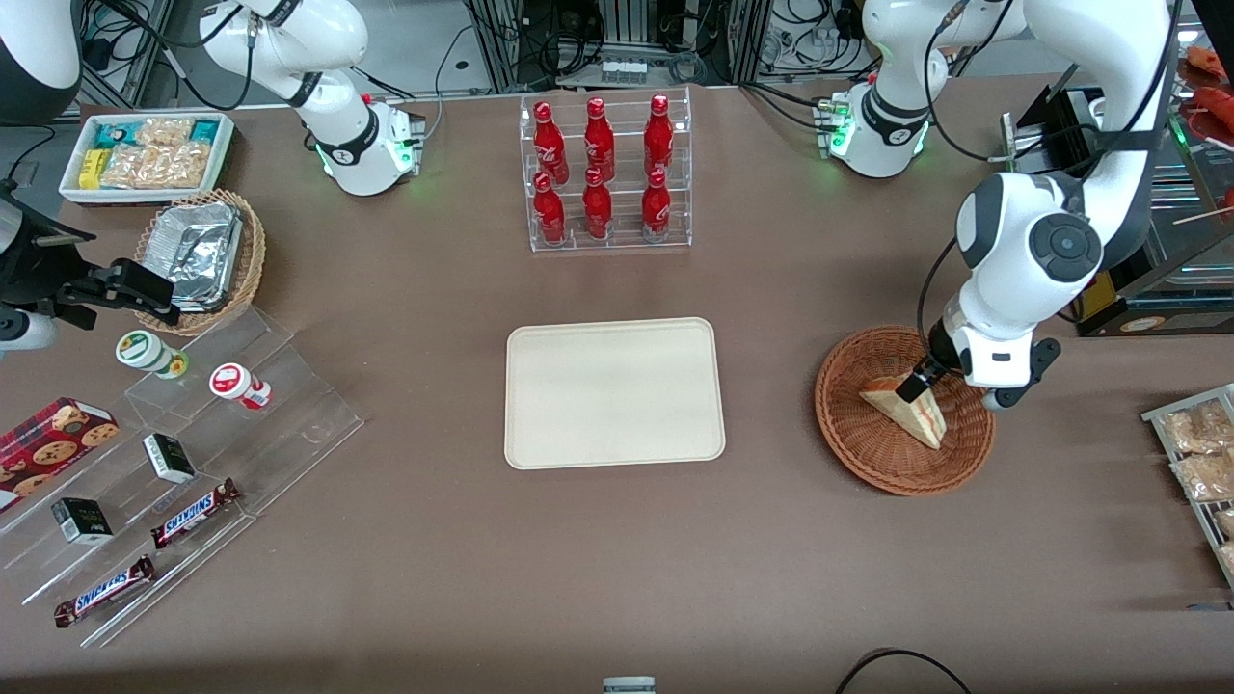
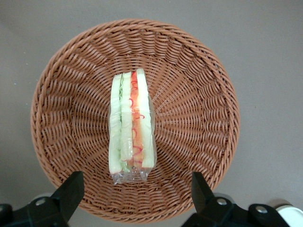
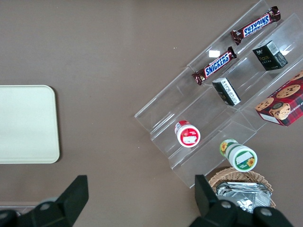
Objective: Place sandwich from basket to tray
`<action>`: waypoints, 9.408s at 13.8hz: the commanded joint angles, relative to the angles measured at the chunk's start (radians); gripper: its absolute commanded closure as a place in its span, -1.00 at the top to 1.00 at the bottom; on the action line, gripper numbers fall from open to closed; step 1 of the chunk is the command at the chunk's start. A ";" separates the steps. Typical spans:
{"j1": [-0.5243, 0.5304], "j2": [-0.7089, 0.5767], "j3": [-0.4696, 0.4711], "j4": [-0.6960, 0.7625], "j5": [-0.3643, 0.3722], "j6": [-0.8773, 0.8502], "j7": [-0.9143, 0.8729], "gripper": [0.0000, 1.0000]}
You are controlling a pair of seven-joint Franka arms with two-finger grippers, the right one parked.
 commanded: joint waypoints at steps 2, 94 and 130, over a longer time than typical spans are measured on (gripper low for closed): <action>0.002 0.039 -0.001 -0.008 0.006 0.049 -0.030 1.00; -0.576 0.346 0.010 0.798 0.103 -0.545 -0.052 0.99; -0.028 -0.134 0.180 0.574 -0.005 -0.841 0.880 0.99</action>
